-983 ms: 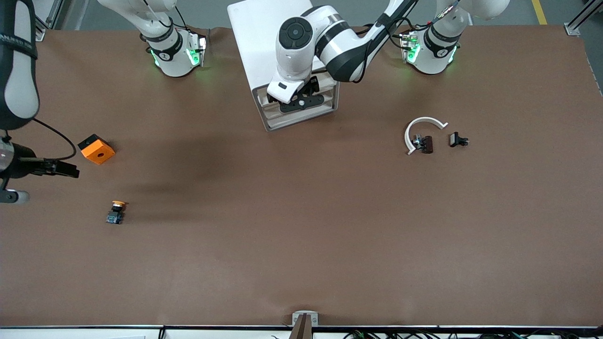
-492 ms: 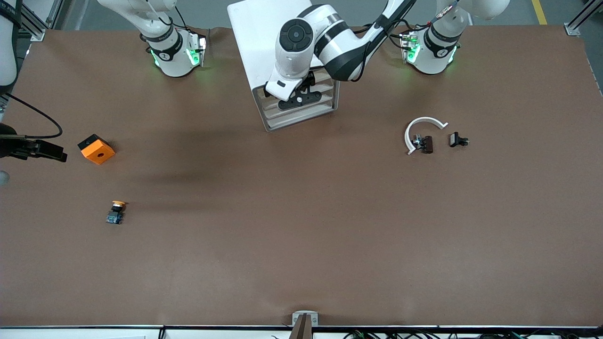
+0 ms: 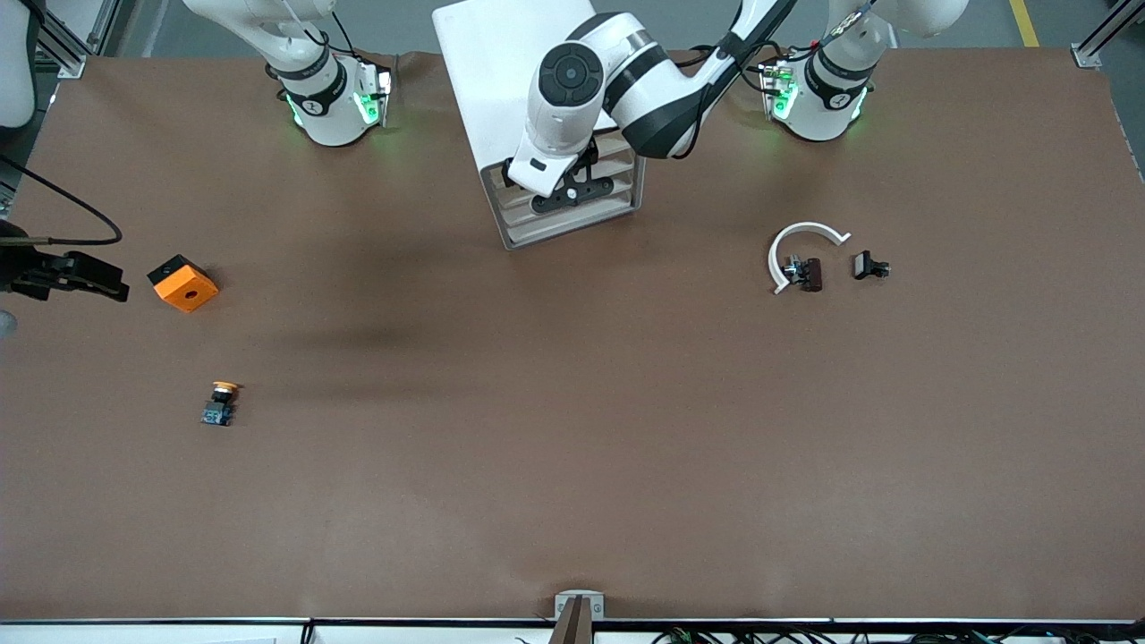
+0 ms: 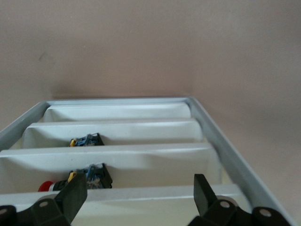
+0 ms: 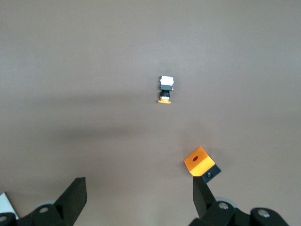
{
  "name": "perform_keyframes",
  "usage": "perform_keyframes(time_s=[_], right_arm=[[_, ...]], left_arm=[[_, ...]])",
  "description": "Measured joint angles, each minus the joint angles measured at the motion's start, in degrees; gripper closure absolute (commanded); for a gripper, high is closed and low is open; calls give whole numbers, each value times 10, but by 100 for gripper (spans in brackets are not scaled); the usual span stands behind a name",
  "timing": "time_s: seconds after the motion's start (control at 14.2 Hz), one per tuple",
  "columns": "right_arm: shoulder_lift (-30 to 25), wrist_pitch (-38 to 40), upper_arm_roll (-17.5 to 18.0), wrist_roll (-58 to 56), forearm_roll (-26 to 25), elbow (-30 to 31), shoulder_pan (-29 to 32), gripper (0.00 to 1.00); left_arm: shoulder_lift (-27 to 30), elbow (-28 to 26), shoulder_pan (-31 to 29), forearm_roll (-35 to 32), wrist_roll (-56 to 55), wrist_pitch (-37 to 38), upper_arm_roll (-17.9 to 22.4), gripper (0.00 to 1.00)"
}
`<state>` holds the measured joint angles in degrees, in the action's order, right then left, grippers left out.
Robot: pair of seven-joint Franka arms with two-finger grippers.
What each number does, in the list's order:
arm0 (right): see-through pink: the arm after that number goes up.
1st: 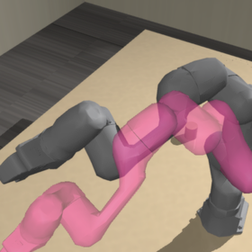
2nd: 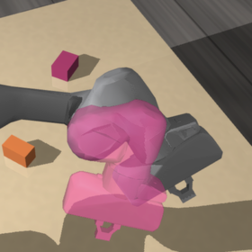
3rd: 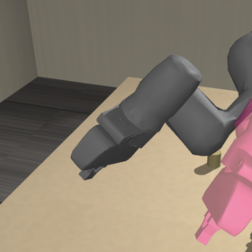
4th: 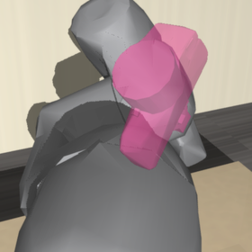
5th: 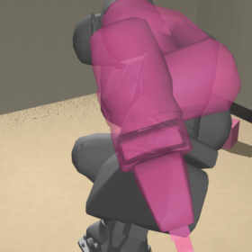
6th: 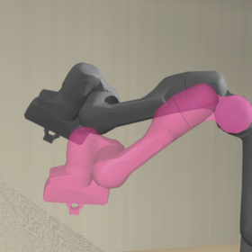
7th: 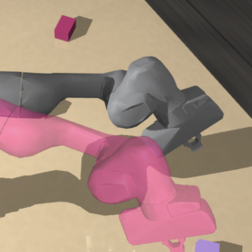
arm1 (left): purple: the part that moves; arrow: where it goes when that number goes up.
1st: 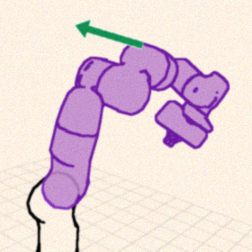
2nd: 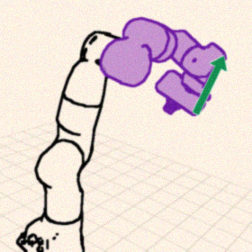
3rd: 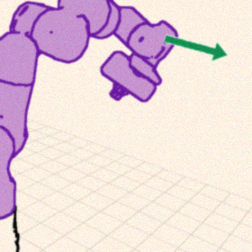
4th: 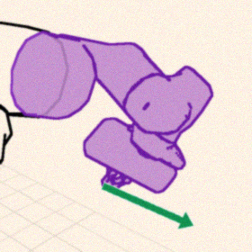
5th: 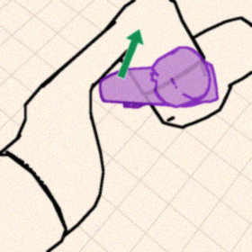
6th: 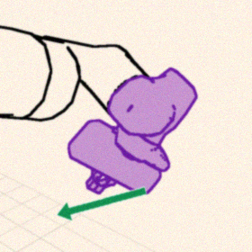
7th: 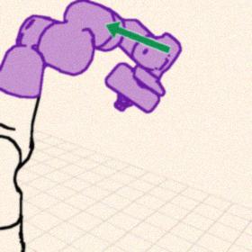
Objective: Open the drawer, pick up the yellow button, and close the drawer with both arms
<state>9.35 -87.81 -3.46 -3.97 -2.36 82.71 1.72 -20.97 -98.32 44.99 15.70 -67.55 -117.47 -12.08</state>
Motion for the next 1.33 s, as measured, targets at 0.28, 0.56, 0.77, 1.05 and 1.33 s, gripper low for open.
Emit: perform_keyframes(time_s=[0.28,0.56,0.77,1.05,1.33], right_arm=[[-3,39,-4,1,0,-28,0,0],[-9,41,-9,3,13,-29,13,0],[-34,46,-9,2,39,-28,26,0],[-90,46,-6,2,40,20,26,0],[-133,27,-1,0,27,75,9,0]], left_arm=[[6,24,-72,0,37,-1,-2,0],[28,36,-165,0,116,-1,-2,0],[32,48,-243,0,184,7,-2,0],[50,73,-329,-32,296,111,-3,0],[92,76,-394,-41,414,185,-3,0]])
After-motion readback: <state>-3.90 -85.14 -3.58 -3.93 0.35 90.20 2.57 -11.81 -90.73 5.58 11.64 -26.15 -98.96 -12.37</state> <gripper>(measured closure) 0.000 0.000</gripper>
